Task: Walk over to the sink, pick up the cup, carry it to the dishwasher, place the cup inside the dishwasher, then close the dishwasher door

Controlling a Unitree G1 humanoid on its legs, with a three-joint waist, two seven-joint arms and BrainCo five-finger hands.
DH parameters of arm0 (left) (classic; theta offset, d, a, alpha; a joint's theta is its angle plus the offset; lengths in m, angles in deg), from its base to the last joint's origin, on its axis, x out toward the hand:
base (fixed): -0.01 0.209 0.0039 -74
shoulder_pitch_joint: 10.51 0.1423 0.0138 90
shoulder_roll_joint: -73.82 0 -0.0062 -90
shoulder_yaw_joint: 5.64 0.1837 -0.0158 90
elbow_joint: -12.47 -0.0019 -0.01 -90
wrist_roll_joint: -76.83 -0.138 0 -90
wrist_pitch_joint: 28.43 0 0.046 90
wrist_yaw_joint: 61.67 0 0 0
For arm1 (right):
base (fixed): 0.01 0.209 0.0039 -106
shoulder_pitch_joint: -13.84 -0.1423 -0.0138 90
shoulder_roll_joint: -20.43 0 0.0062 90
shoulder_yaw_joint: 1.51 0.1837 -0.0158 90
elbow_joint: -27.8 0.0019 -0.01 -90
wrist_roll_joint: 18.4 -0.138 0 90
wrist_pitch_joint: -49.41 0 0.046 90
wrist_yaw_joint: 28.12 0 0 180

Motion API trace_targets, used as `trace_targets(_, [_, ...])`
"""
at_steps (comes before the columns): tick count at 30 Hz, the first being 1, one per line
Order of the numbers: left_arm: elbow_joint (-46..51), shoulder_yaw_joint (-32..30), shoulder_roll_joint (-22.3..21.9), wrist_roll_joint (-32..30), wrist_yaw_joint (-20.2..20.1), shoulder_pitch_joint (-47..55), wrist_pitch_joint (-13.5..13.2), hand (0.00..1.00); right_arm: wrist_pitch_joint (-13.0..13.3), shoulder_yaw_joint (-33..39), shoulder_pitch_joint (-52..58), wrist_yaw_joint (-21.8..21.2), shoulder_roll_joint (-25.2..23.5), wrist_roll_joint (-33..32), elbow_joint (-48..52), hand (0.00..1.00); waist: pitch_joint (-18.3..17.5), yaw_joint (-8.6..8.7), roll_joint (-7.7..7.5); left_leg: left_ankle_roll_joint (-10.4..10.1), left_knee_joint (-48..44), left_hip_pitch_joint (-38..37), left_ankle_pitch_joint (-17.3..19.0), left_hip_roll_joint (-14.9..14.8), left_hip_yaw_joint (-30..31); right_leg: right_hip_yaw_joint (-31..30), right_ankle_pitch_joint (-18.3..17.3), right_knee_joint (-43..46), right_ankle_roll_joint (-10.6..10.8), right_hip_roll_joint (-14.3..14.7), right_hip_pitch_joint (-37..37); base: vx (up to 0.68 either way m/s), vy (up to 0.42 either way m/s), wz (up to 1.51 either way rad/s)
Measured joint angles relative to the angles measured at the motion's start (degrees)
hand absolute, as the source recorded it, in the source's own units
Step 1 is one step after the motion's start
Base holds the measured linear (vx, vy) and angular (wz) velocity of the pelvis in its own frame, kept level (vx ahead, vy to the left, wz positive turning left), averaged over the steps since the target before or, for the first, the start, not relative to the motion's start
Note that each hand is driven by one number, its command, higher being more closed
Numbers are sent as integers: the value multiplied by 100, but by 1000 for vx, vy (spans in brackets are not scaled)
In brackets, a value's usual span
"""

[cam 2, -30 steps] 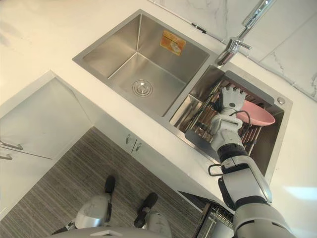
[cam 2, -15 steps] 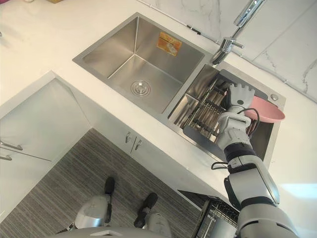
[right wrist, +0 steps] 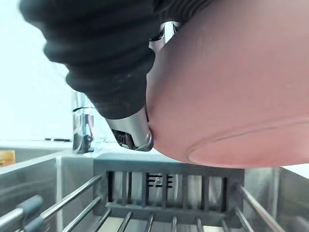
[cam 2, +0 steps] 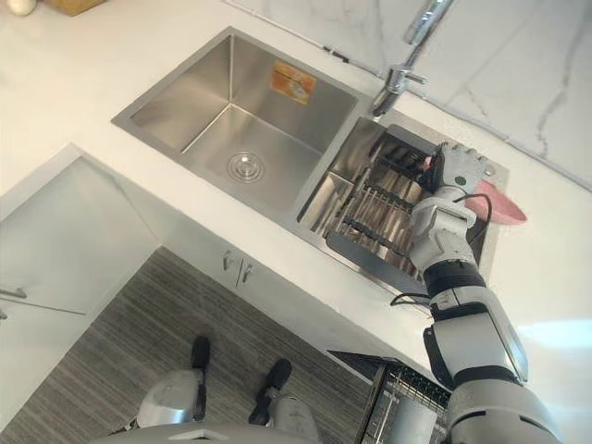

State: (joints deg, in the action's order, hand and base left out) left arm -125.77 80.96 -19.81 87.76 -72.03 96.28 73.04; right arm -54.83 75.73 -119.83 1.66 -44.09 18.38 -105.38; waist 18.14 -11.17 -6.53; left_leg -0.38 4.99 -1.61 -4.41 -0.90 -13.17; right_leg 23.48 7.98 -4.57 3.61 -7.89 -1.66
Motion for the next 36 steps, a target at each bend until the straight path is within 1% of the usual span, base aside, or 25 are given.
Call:
trace_targets(3, [-135,4,6,-16,22,2,119,0,-15,103,104,-109,123,217,235,100,-121,116,-22,-20,0,-86,93,0,-172,-133,-27,-1,28,-5,4,7,26,-29])
trace_targets(6, [-213,4,15,-228,38,32,200,0,5,391,345,-192,310,439,531,100,-288,219,-71,-9,0,-150,160,2,-320,-274,-34,-2,42,-7,25,30,14,-26])
trace_targets(8, [-247,7,57,-283,58,84,268,0,38,524,540,-210,485,643,688,100,-486,290,-113,-21,0,-156,217,7,-464,-391,-13,-2,76,-8,99,53,5,-30])
trace_targets(9, [-252,7,62,-307,83,95,299,0,41,530,555,-218,525,646,693,100,-520,335,-116,-17,-1,-169,221,10,-485,-399,7,-1,101,-13,99,63,1,-22])
trace_targets(10, [-271,9,72,-412,123,92,336,0,49,670,655,-233,599,649,778,100,-557,394,-114,-5,-1,-201,226,18,-512,-411,30,-1,95,-22,85,66,-1,-17])
trace_targets(12, [-301,11,80,-444,146,106,374,0,66,876,767,-252,681,653,891,100,-613,473,-119,0,-2,-251,243,21,-579,-460,56,-1,109,-25,76,59,-2,-16])
trace_targets(14, [-303,39,118,-510,147,134,421,0,81,1059,851,-340,849,669,992,100,-693,592,-117,-5,-4,-289,261,27,-629,-516,75,0,124,-27,75,40,-6,-12])
trace_targets(15, [-301,49,122,-553,147,137,422,0,82,1151,942,-355,901,709,1112,100,-695,599,-118,-5,-4,-304,267,27,-656,-539,82,0,132,-26,74,19,-4,-20])
trace_targets(17, [-302,110,123,-626,148,176,500,0,133,1353,1164,-382,1001,847,1407,100,-713,666,-120,-11,-5,-381,286,27,-749,-561,112,1,149,-24,53,3,-2,-21])
trace_targets(18, [-302,133,122,-658,147,200,577,0,161,1479,1358,-440,1096,858,1572,100,-738,709,-117,-16,-5,-433,300,31,-800,-561,126,2,150,-28,31,-10,2,-25])
trace_targets(20, [-306,137,119,-671,146,264,644,0,165,1737,1609,-498,1134,855,1773,100,-817,777,-134,-9,-5,-494,331,31,-924,-567,161,6,147,-28,39,-38,14,-36])
trace_targets(21, [-312,138,103,-676,140,330,681,0,174,1928,1767,-547,1146,847,1978,100,-863,829,-140,-3,-8,-560,373,30,-1109,-553,140,41,164,-39,111,-62,26,-59])
trace_targets(23, [-321,138,72,-683,138,400,707,0,219,2096,1974,-543,1175,811,2200,100,-986,837,-128,-2,-6,-547,396,14,-1379,-231,-123,137,127,-145,289,-43,51,-80])
trace_targets(24, [-321,136,42,-682,139,434,743,0,291,2158,2179,-526,1266,743,2359,100,-1047,848,-93,2,-5,-546,411,-30,-1605,212,-364,331,146,-263,414,-14,125,-100])
trace_targets(25, [-326,130,53,-682,141,471,767,0,338,2222,2371,-489,1286,681,2465,100,-1116,910,-97,6,-5,-538,433,-90,-1820,553,-559,433,117,-328,498,-10,120,-108])
trace_targets(26, [-370,125,71,-679,142,490,792,0,346,2227,2464,-440,1286,597,2465,100,-1183,966,-105,-19,-5,-539,468,-133,-1970,780,-668,443,83,-355,539,-8,78,-88])
trace_targets(27, [-412,121,77,-677,142,483,824,0,357,2237,2521,-404,1286,548,2456,100,-1231,976,-132,-26,-2,-531,514,-157,-2062,943,-798,454,57,-363,577,-52,38,-103])
trace_targets(28, [-423,102,40,-674,151,515,893,0,404,2235,2636,-309,1270,343,2393,100,-1365,984,48,49,3,-490,595,-409,-2335,1490,-1123,685,-255,-374,608,-63,44,-107])
trace_targets(29, [-421,62,6,-672,176,527,933,0,428,2234,2648,-278,1245,244,2353,100,-1435,1002,125,32,2,-494,608,-526,-2473,1611,-984,1122,-596,-414,684,-58,37,-100])
trace_targets(30, [-422,60,4,-672,198,528,960,0,444,2234,2648,-253,1245,171,2300,100,-1449,1031,139,17,1,-500,618,-574,-2515,1683,-949,1401,-651,-456,681,-5,-3,-63])
trace_targets(31, [-424,17,35,-666,238,526,1010,0,476,2242,2655,-140,1244,98,2135,100,-1464,1077,113,-12,-1,-525,620,-600,-2515,1796,-945,1732,-635,-524,562,60,-96,-45])
trace_targets(32, [-419,-30,114,-655,254,525,1038,0,572,2246,2722,-20,1221,58,1960,100,-1558,1101,-29,-81,-2,-547,608,-554,-2527,1815,-565,1658,-700,-555,373,57,-98,-39])
trace_targets(33, [-423,-61,154,-648,254,540,1037,0,619,2259,2767,55,1205,31,1890,100,-1606,1095,-111,-114,-3,-529,604,-517,-2544,1752,-367,1490,-538,-562,300,76,-171,-51])
trace_targets(34, [-437,-76,133,-645,275,520,1046,0,728,2263,2762,200,1142,-56,1670,100,-1634,1012,-81,-140,-40,-532,500,-525,-2542,1680,-321,1380,-533,-459,330,35,-100,-45])
trace_targets(36, [-468,-56,95,-632,337,463,1046,0,885,2261,2764,303,1068,-64,1460,100,-1648,987,6,-145,-43,-561,484,-527,-2519,1644,-319,1436,-530,-461,372,45,-95,-30])
